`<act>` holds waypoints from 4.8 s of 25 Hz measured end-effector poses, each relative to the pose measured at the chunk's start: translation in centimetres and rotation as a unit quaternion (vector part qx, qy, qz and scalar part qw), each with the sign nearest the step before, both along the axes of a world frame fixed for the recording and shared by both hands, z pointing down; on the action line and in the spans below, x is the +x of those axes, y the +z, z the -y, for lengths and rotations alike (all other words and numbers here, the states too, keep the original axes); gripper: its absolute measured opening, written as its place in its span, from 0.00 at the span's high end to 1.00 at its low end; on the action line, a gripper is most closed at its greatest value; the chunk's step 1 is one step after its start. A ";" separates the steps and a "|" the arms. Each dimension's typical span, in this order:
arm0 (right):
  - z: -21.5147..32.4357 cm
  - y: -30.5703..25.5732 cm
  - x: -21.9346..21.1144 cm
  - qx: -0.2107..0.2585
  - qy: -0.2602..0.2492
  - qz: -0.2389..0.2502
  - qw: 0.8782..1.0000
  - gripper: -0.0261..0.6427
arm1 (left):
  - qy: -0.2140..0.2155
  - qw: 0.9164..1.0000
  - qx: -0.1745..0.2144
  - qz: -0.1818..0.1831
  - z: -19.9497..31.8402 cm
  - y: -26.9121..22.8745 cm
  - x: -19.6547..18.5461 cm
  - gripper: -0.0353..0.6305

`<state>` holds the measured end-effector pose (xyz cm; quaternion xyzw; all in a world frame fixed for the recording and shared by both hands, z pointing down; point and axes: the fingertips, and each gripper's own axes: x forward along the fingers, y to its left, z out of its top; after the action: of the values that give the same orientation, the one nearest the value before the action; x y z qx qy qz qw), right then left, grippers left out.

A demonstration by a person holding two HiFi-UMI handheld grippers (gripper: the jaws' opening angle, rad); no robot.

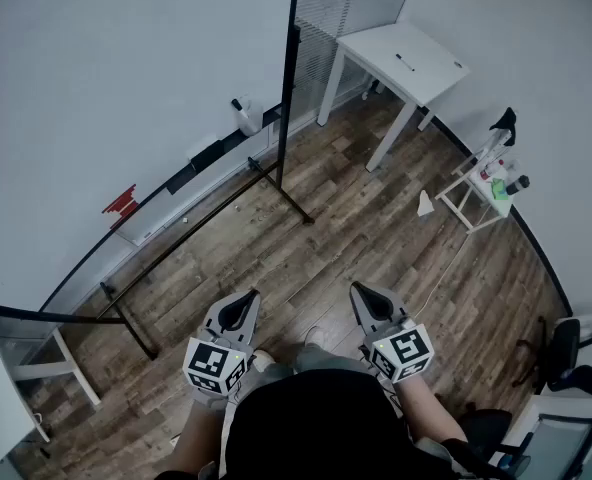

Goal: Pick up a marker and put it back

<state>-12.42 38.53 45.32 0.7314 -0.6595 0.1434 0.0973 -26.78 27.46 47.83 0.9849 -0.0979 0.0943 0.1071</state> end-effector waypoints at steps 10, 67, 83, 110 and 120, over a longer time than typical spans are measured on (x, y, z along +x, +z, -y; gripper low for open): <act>-0.8 -1.1 3.6 0.023 -0.013 0.007 1.000 0.92 | -0.008 1.000 0.017 0.003 -1.2 -1.7 4.4 0.92; 38.4 1.4 24.2 -0.021 -0.081 0.006 0.996 0.92 | -0.143 0.988 -0.021 0.055 37.9 4.5 24.9 0.73; 45.3 1.7 30.6 -0.038 -0.198 0.000 0.980 0.92 | -0.264 0.959 -0.064 0.080 43.0 7.2 29.5 0.72; 45.9 2.2 35.5 -0.041 -0.252 0.002 0.967 0.92 | -0.371 0.922 -0.094 0.063 45.1 8.3 30.6 0.82; 46.6 1.6 32.8 -0.032 -0.270 0.007 0.962 0.92 | -0.369 0.927 -0.065 0.022 44.5 4.4 29.0 0.83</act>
<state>20.35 -8.03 46.94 0.5214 -0.8285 0.1373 0.1512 2.21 -17.03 52.21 0.8678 -0.4503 0.0760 0.1959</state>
